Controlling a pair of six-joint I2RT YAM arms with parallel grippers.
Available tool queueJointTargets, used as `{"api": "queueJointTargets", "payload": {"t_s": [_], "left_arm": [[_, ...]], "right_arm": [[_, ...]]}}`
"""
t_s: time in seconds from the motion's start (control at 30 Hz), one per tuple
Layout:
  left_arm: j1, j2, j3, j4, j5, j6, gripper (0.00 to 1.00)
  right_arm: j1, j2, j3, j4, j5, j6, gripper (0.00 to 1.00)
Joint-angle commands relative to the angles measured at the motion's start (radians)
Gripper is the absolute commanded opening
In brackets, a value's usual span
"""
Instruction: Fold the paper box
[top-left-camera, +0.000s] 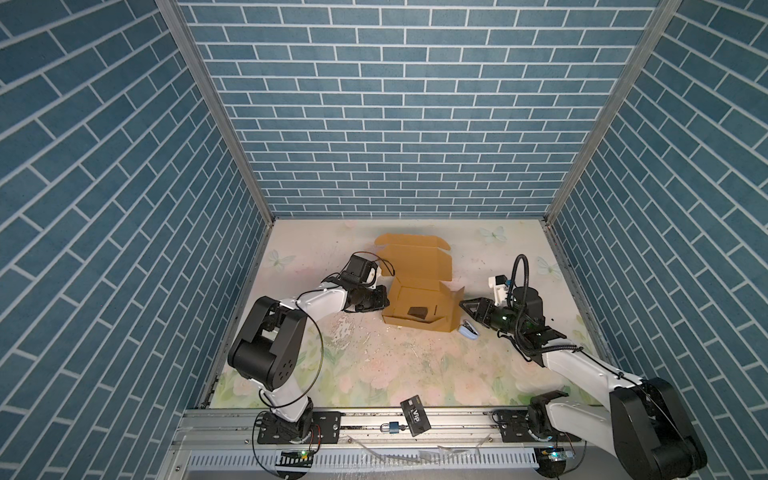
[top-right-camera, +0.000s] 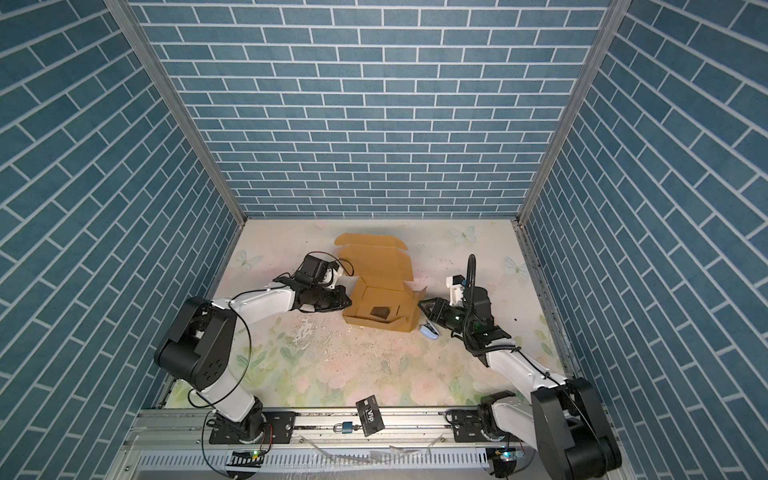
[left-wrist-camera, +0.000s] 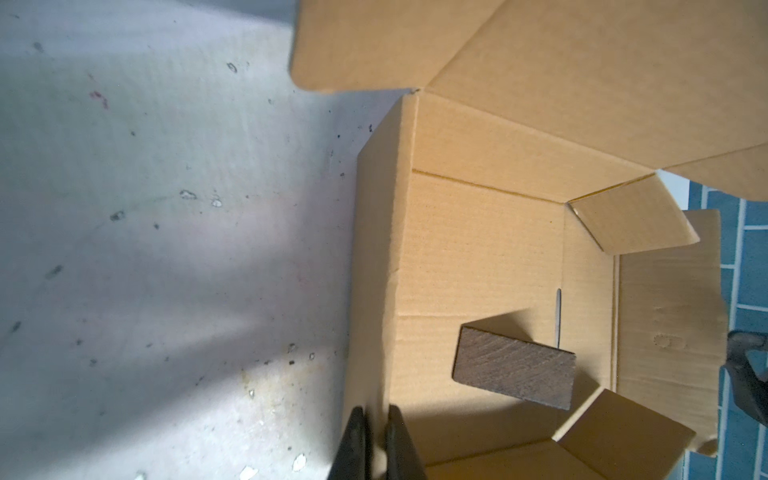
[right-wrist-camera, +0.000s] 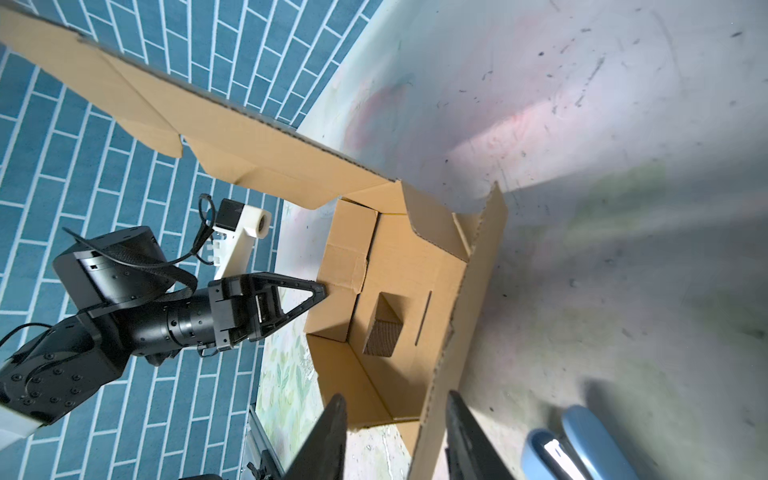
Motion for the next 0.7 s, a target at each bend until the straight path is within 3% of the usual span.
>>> {"api": "queueJointTargets", "payload": {"t_s": [0.0, 0.4, 0.67], "left_arm": [[-0.005, -0.013, 0.018, 0.012, 0.043, -0.001, 0.12], [0.003, -0.035, 0.016, 0.005, 0.057, -0.008, 0.12], [0.003, -0.029, 0.010, 0.039, 0.108, -0.026, 0.12]], "right_arm": [[-0.025, -0.037, -0.033, -0.094, 0.037, -0.057, 0.40], [-0.094, -0.081, -0.085, -0.060, 0.039, -0.014, 0.36], [-0.021, 0.136, -0.067, 0.163, -0.015, 0.051, 0.32]]}}
